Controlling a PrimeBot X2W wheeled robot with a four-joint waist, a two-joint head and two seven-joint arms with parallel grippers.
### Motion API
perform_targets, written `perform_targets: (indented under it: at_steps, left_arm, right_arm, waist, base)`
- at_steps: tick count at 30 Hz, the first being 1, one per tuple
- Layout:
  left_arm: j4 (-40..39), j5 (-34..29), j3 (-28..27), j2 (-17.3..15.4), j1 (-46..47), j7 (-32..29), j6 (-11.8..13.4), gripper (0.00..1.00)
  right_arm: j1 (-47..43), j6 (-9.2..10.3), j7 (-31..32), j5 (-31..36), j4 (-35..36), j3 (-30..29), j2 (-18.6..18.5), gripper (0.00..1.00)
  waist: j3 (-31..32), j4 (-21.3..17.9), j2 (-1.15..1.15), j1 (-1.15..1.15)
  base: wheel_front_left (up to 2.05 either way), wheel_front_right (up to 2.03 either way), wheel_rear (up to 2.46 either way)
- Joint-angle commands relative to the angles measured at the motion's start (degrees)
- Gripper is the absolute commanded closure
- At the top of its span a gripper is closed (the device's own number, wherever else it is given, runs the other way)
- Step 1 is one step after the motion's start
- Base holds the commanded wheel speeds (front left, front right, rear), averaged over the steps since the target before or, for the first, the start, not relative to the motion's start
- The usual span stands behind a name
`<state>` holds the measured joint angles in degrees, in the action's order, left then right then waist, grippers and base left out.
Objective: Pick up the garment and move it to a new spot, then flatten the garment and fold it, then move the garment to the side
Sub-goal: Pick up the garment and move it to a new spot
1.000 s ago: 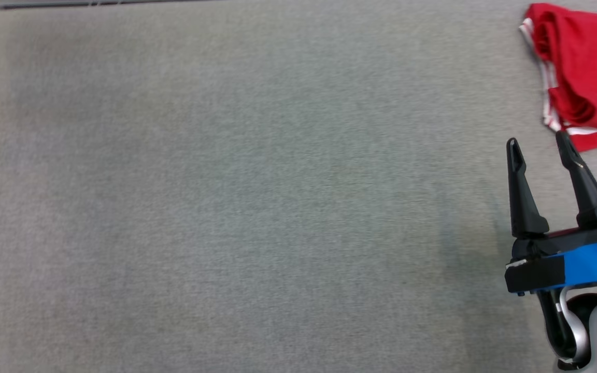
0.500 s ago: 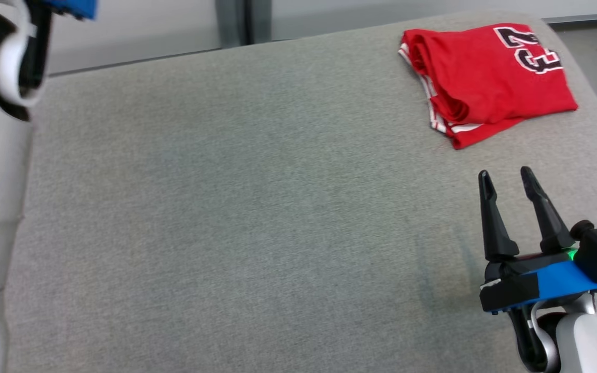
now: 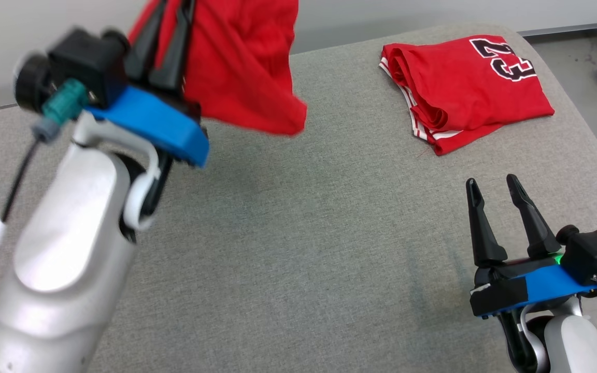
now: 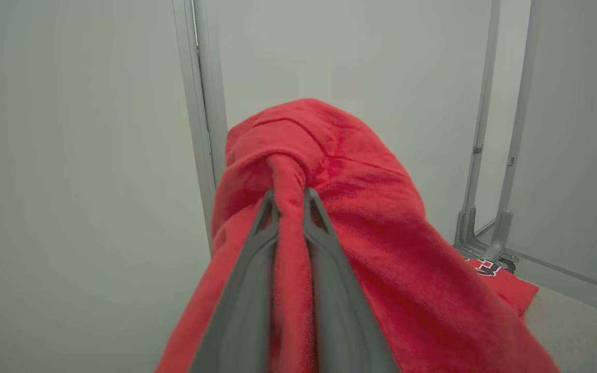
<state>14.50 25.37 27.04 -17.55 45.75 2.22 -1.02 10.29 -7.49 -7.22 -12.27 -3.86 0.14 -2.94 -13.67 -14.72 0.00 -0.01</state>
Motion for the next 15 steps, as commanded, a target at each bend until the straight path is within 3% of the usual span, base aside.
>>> perform_targets:
  at_steps: [1,15]
  left_arm:
    - [-0.2,0.3,0.4,0.1,-1.4,0.5,0.3,1.0]
    - [6.3,0.6,6.3,3.2,-18.1,4.9,2.0,1.0]
  right_arm:
    - [0.0,-0.01,-0.4,-0.1,-0.1,0.1,0.1,0.0]
    - [-0.9,-0.01,0.3,0.3,0.2,1.0,0.1,0.0]
  waist:
    - [0.1,0.1,0.0,0.01]
    - [0.1,1.5,0.0,0.01]
  base:
    - [0.0,0.0,0.0]
    - [0.0,0.0,0.0]
